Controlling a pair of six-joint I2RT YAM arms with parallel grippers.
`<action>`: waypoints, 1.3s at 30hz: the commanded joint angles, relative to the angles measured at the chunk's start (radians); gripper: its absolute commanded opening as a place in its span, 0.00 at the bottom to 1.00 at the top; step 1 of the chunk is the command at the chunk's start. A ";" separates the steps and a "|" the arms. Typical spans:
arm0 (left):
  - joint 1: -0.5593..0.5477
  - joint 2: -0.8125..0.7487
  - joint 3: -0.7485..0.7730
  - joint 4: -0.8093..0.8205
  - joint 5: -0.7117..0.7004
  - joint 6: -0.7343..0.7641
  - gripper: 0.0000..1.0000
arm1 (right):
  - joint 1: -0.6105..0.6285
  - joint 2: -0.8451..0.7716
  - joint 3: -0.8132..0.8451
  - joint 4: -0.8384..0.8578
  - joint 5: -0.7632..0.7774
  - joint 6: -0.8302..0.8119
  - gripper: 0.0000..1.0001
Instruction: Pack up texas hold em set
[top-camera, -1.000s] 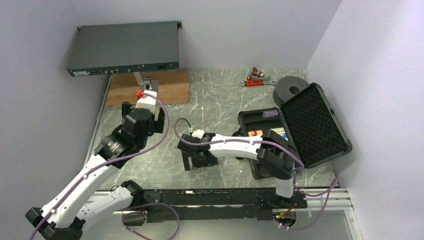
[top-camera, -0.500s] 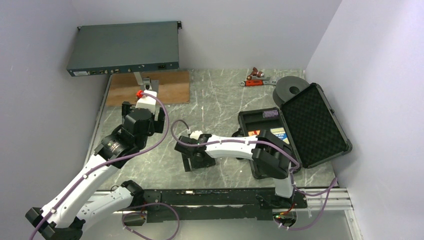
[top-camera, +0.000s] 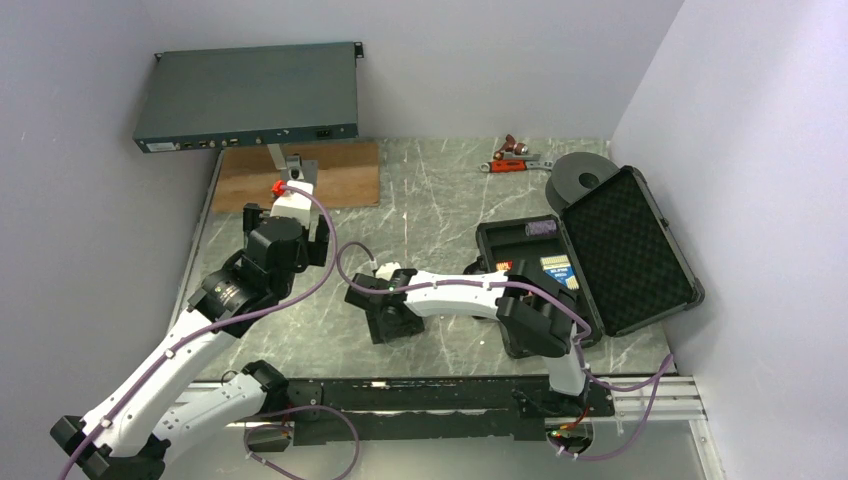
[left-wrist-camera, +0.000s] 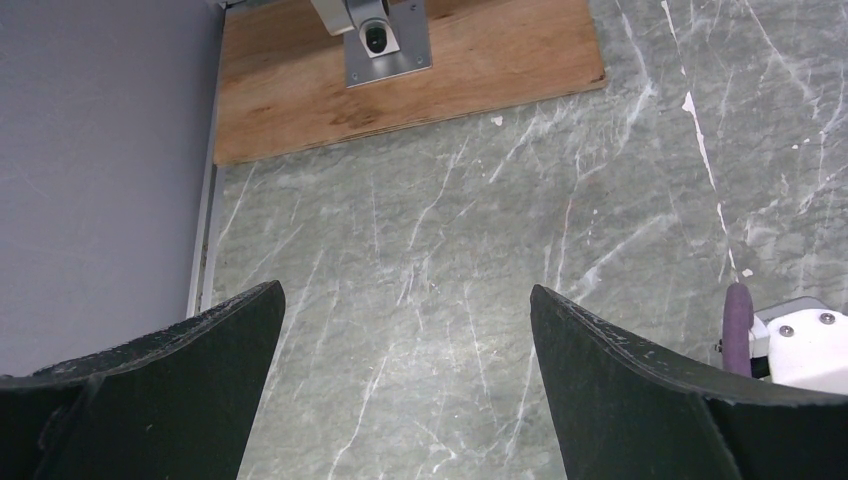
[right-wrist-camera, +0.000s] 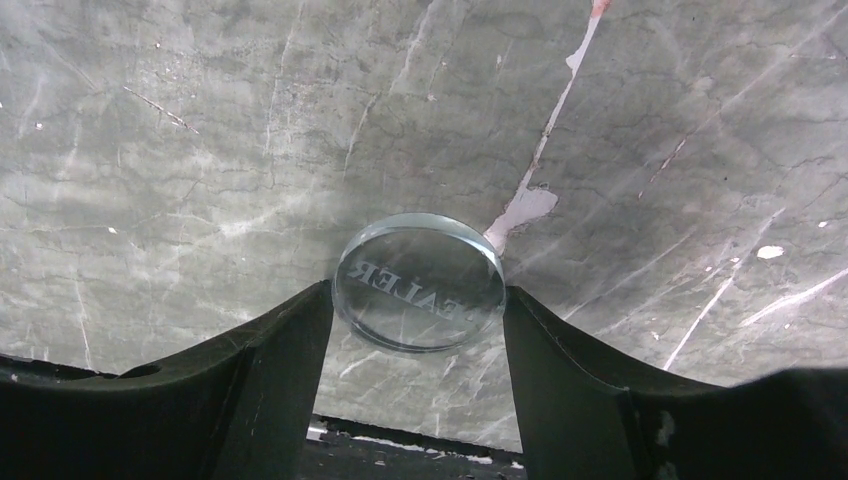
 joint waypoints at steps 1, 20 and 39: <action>0.001 -0.021 0.024 0.020 -0.007 0.003 1.00 | 0.010 0.018 0.040 -0.023 0.002 -0.002 0.65; 0.002 -0.029 0.023 0.022 -0.003 0.006 1.00 | 0.022 0.071 0.077 -0.058 0.006 -0.015 0.72; 0.001 -0.033 0.022 0.024 -0.006 0.006 1.00 | 0.034 0.119 0.176 -0.102 0.021 -0.049 0.45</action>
